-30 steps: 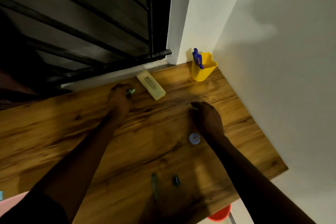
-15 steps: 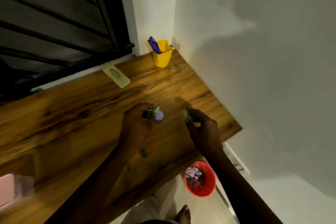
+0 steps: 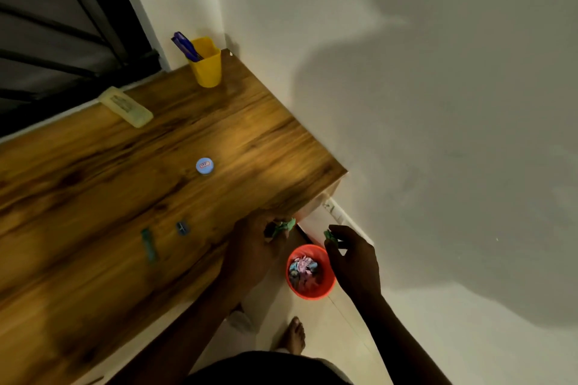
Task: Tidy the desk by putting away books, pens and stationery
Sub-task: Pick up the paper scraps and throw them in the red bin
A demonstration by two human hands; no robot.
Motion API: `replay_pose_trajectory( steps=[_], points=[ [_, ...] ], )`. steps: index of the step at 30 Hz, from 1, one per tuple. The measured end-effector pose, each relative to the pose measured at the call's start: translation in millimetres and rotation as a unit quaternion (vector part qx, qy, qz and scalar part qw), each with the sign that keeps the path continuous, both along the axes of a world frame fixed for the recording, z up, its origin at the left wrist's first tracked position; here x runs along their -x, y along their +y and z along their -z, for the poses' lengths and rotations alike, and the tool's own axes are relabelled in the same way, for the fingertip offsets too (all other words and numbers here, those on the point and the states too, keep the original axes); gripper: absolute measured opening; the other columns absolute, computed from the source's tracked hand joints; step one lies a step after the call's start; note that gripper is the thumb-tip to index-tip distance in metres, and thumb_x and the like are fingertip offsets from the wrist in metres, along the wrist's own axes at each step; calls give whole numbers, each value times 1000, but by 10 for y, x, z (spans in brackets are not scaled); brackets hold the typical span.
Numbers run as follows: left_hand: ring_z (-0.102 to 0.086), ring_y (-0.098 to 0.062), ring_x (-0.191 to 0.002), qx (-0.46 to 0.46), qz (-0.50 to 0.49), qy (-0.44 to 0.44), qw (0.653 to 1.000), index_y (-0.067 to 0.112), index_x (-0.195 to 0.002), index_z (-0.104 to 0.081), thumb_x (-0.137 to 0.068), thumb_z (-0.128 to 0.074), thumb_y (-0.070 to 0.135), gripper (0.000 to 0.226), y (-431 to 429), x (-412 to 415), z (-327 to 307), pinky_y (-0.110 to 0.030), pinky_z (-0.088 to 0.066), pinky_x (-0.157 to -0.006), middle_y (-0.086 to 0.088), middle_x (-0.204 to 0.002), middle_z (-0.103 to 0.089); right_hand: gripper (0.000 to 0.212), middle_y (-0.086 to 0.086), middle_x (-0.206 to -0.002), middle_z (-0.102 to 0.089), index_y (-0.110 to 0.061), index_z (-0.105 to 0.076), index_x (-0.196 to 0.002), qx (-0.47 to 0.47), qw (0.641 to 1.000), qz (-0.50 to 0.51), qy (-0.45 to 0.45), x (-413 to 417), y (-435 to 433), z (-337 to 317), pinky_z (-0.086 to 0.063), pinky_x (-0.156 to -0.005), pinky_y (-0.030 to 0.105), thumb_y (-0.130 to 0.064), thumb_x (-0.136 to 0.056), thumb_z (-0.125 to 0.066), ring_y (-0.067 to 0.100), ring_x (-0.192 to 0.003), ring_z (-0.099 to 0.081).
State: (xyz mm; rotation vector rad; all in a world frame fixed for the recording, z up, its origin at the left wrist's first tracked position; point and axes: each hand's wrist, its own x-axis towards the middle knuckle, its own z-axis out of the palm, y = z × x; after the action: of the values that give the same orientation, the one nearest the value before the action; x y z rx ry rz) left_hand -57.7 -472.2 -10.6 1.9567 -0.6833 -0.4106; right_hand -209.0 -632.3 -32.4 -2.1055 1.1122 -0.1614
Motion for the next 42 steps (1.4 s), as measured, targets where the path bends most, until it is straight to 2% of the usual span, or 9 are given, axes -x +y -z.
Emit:
replay_pose_trajectory(
  steps=[5, 10, 15, 23, 27, 31, 35, 39, 42],
  points=[
    [-70, -5, -93, -36, 25, 18, 999, 30, -107, -72, -85, -71, 17, 25, -70, 218, 97, -38, -61, -79, 16, -105, -73, 33, -19, -123, -71, -42, -64, -126, -5, 999, -4, 50, 140, -131, 249, -60, -86, 38, -38, -94, -62, 7, -103, -71],
    [-67, -3, -91, -50, 33, -10, 998, 27, -105, -73, -85, -74, 9, 26, -153, 329, 72, -27, -60, -74, 16, -103, -71, 36, -16, -125, -71, -42, -62, -130, -5, 998, -6, 63, 212, -234, 325, -59, -85, 36, -50, -95, -60, 8, -108, -70],
    [-65, 4, -91, -73, 39, -14, 997, 32, -103, -72, -85, -76, 9, 30, -246, 375, 157, -15, -54, -72, 22, -98, -68, 37, -17, -127, -70, -44, -61, -131, -3, 998, -9, 65, 295, -280, 272, -58, -85, 33, -50, -95, -61, 6, -112, -68],
    [-68, -4, -101, -139, 95, -26, 985, 25, -118, -70, -81, -78, 10, 40, -477, 497, 476, -26, -58, -87, 11, -112, -73, 28, -23, -124, -69, -41, -67, -123, 2, 1000, 1, 15, 477, -318, 120, -57, -80, 28, -44, -95, -64, -1, -104, -67],
    [-66, -6, -103, -160, 98, -16, 982, 27, -121, -69, -83, -77, 10, 42, -649, 574, 517, -23, -55, -88, 9, -117, -71, 26, -25, -122, -69, -43, -67, -120, -10, 1000, 11, -4, 542, -342, 69, -59, -82, 31, -48, -94, -62, -5, -102, -67],
    [-68, -14, -101, -135, 96, 12, 986, 34, -114, -63, -88, -72, 10, 37, -804, 592, 595, -43, -60, -88, 3, -111, -71, 26, -23, -118, -71, -45, -67, -118, -12, 1000, 24, -7, 619, -353, 49, -60, -80, 32, -50, -93, -62, -8, -100, -67],
    [-66, -21, -109, -165, 74, -12, 984, 15, -128, -67, -89, -68, 4, 40, -886, 581, 486, -33, -54, -95, -5, -118, -71, 26, -22, -116, -72, -45, -67, -118, -17, 999, 27, -6, 686, -348, 23, -59, -77, 29, -51, -93, -62, -6, -95, -68],
    [-68, -17, -108, -144, 60, -38, 987, 14, -121, -70, -89, -69, 6, 32, -792, 603, 472, -35, -56, -95, -2, -117, -73, 25, -19, -121, -71, -45, -68, -118, -26, 999, 30, -15, 739, -299, 4, -60, -79, 31, -44, -93, -65, -5, -95, -68],
    [-66, -9, -101, -134, 47, -27, 990, 15, -118, -71, -91, -71, 10, 28, -654, 651, 372, -22, -54, -87, 2, -113, -73, 26, -19, -123, -70, -42, -69, -119, -41, 999, 18, -27, 712, -223, -41, -59, -87, 35, -38, -94, -65, -2, -101, -68]
  ],
)
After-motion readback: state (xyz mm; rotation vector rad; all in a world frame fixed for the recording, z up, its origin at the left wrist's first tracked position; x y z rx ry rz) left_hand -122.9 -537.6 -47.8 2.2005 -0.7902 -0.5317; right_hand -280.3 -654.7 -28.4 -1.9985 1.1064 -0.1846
